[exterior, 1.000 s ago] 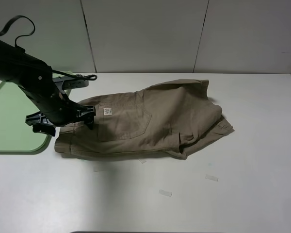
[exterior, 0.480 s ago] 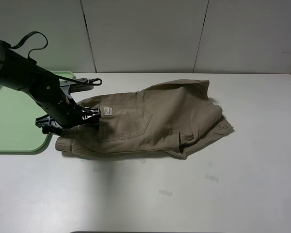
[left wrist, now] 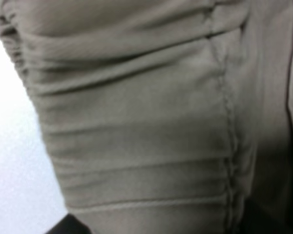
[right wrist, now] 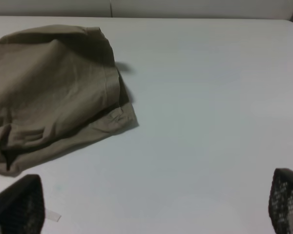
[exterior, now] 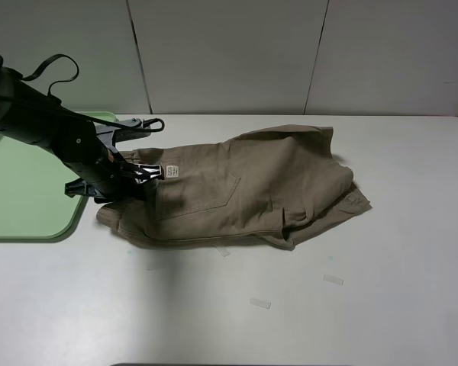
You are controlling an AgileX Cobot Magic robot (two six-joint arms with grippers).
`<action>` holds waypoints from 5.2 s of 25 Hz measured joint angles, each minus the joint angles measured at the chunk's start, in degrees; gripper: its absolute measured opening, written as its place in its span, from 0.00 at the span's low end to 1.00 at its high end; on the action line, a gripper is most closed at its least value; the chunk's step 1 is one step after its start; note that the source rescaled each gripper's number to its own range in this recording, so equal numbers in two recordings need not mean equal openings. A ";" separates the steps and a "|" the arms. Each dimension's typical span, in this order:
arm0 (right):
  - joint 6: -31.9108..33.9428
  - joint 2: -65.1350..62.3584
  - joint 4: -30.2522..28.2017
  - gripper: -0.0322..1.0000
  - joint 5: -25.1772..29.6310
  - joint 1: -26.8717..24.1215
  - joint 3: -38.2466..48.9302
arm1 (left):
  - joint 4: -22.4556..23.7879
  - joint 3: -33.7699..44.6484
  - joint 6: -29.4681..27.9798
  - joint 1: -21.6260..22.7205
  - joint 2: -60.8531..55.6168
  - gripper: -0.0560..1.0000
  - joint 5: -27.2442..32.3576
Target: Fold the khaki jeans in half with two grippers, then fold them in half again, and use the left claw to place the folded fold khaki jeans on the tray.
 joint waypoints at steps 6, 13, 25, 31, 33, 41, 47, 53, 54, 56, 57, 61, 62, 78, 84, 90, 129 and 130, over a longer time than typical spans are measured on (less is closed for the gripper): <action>0.00 0.00 0.00 1.00 0.00 0.00 0.00 | -0.11 0.00 0.00 0.00 -0.15 0.37 -0.20; 0.00 0.00 0.06 1.00 0.00 0.00 0.00 | -0.30 0.16 0.00 0.00 -6.03 0.22 6.55; 0.00 -0.07 0.06 1.00 0.00 0.00 0.00 | 8.58 -2.58 4.10 0.00 -22.37 0.19 30.78; 0.00 -0.07 0.06 1.00 0.00 0.00 0.00 | 11.78 -2.58 7.56 0.00 -29.98 0.19 42.74; 0.00 -0.07 0.06 1.00 0.00 0.00 0.00 | 12.80 -2.58 8.00 0.00 -32.15 0.19 46.34; 0.00 -0.07 0.06 1.00 0.00 0.00 0.00 | 15.04 -2.58 7.59 0.00 -36.33 0.19 50.88; 0.00 -0.07 0.06 1.00 0.00 0.00 0.00 | 13.30 -2.58 -0.33 0.00 -34.74 0.18 42.57; 0.00 -0.07 0.06 1.00 0.00 0.00 0.00 | 4.92 -2.58 -1.55 -0.62 -26.44 0.18 30.62; 0.00 -0.07 0.06 1.00 0.00 0.00 0.00 | 3.80 -2.58 -1.55 -1.25 -25.10 0.18 28.62; 0.00 -0.07 0.06 1.00 0.00 0.00 0.00 | 1.34 -2.58 -1.56 -2.80 -22.88 0.18 25.17; 0.00 -0.07 0.06 1.00 0.00 0.00 0.00 | 0.48 -2.58 -1.56 -3.44 -21.85 0.18 23.53; 0.00 -0.07 0.06 1.00 0.00 0.00 0.00 | -2.95 -2.65 -1.61 -6.00 -18.63 0.18 18.98; 0.00 -0.07 0.06 1.00 0.00 0.00 0.00 | -3.49 -3.01 -1.61 -6.61 -18.04 0.18 18.55; 0.00 -0.09 0.06 1.00 0.00 0.00 0.00 | -4.89 -11.40 -1.98 -10.78 -9.89 0.57 16.65; 0.00 -0.09 0.06 1.00 0.00 0.00 0.00 | -5.15 -11.81 -2.20 -10.78 -9.49 0.97 14.01; 0.00 -0.09 0.06 1.00 0.00 0.00 0.00 | -5.15 -11.91 -1.10 -10.85 -10.59 1.00 14.07; 0.00 -0.09 0.11 1.00 0.00 0.00 0.00 | -7.21 -6.29 -0.50 -3.42 -0.96 1.00 15.72; 0.00 -0.09 0.11 1.00 0.00 0.00 0.00 | -7.54 -6.29 -0.50 -3.42 -0.35 1.00 14.71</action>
